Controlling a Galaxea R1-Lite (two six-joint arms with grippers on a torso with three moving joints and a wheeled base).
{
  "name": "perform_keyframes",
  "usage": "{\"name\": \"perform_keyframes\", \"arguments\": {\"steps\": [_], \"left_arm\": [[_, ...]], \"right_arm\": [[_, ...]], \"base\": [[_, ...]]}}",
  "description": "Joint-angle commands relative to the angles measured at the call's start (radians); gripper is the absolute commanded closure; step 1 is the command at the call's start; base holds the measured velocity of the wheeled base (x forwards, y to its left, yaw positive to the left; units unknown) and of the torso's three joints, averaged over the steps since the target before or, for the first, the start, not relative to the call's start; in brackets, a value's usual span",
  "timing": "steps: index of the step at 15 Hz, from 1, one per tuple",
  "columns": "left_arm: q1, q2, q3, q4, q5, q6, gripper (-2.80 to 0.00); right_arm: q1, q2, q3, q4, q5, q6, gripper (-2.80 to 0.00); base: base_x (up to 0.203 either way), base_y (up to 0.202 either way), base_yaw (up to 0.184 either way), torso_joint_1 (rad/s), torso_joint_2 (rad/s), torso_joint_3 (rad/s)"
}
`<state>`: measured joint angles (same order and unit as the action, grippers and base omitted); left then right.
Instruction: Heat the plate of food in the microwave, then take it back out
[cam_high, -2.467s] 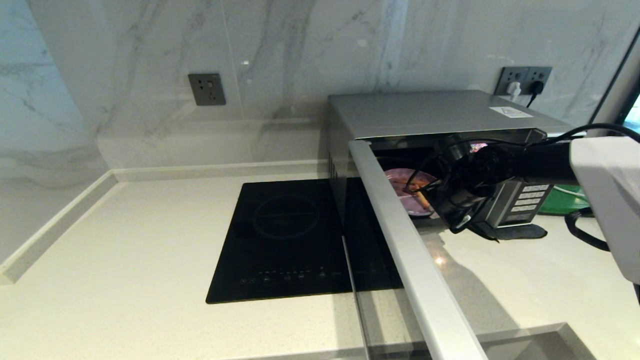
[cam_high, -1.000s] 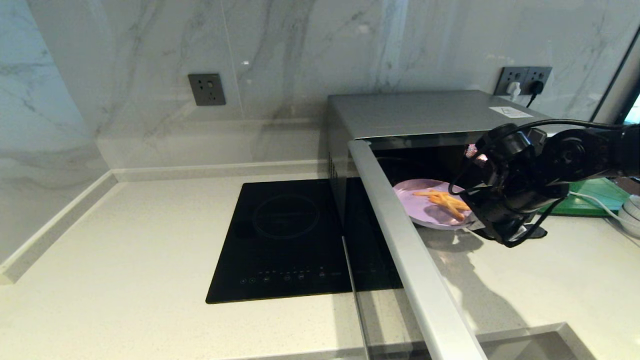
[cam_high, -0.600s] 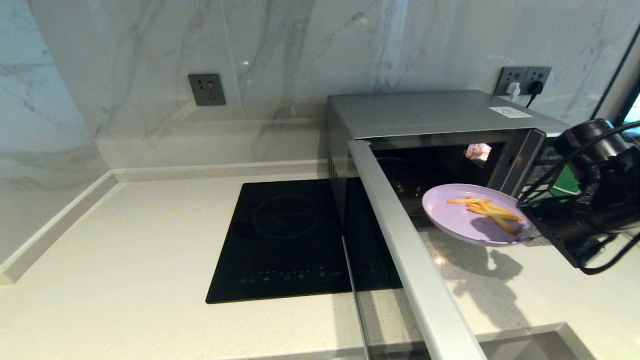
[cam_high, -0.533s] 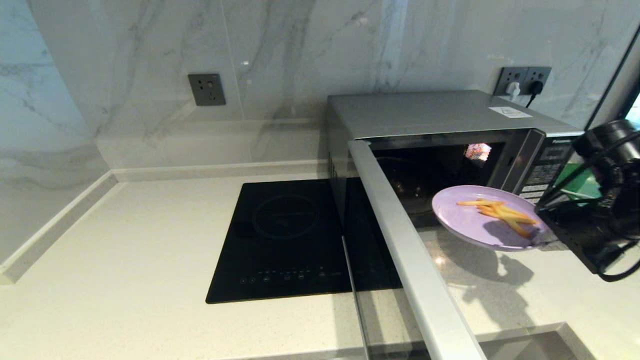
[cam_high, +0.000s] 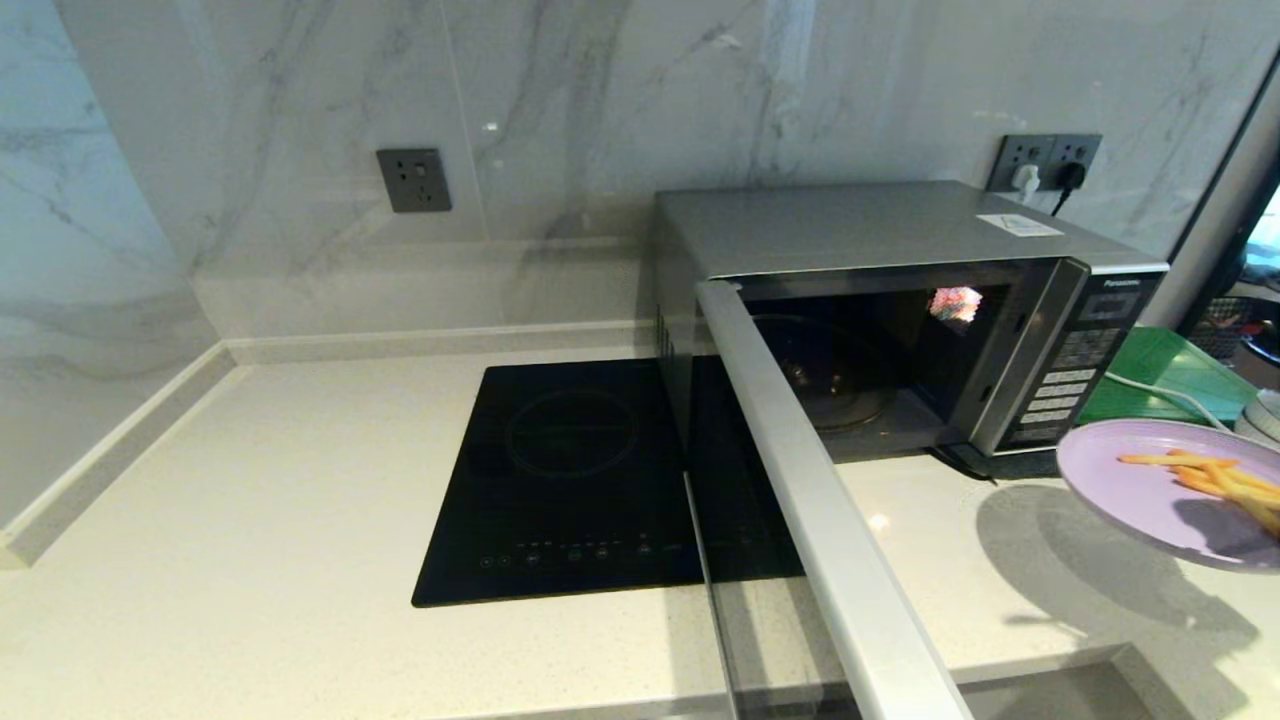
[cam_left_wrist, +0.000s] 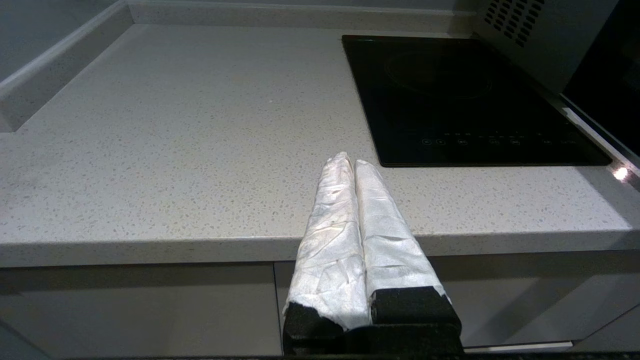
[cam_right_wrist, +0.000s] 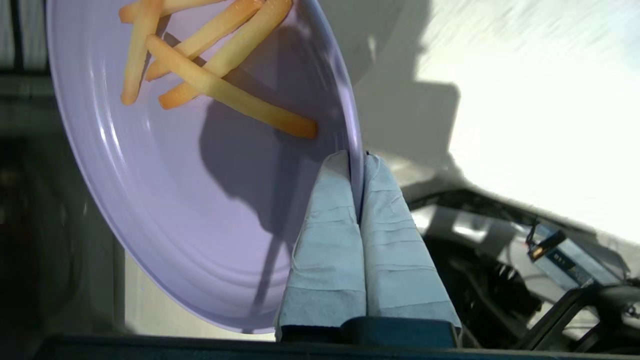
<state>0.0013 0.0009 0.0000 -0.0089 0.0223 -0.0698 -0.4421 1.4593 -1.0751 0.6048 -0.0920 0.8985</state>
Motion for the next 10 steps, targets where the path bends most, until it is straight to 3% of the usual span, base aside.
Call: {"name": "perform_keyframes", "arguments": {"steps": [1, 6, 8, 10], "left_arm": [[0.0, 0.001, 0.0, 0.0, 0.001, -0.001, 0.0], [0.0, 0.001, 0.0, 0.0, 0.001, -0.001, 0.0], [0.0, 0.001, 0.0, 0.0, 0.001, -0.001, 0.0], [0.0, 0.001, 0.0, 0.0, 0.001, -0.001, 0.0]], "right_arm": [[-0.167, 0.067, -0.008, -0.025, 0.032, -0.079, 0.0], [-0.334, 0.315, -0.142, -0.085, 0.062, -0.167, 0.0], [-0.367, 0.409, -0.221, -0.103, 0.063, -0.171, 0.0], [-0.389, 0.494, -0.246, -0.212, 0.06, -0.173, 0.0]], "base": [[0.0, 0.0, 0.0, 0.0, 0.0, 0.0], [0.0, 0.0, 0.0, 0.0, 0.0, 0.0], [0.0, 0.0, 0.0, 0.0, 0.0, 0.0], [0.0, 0.0, 0.0, 0.0, 0.0, 0.0]]}}
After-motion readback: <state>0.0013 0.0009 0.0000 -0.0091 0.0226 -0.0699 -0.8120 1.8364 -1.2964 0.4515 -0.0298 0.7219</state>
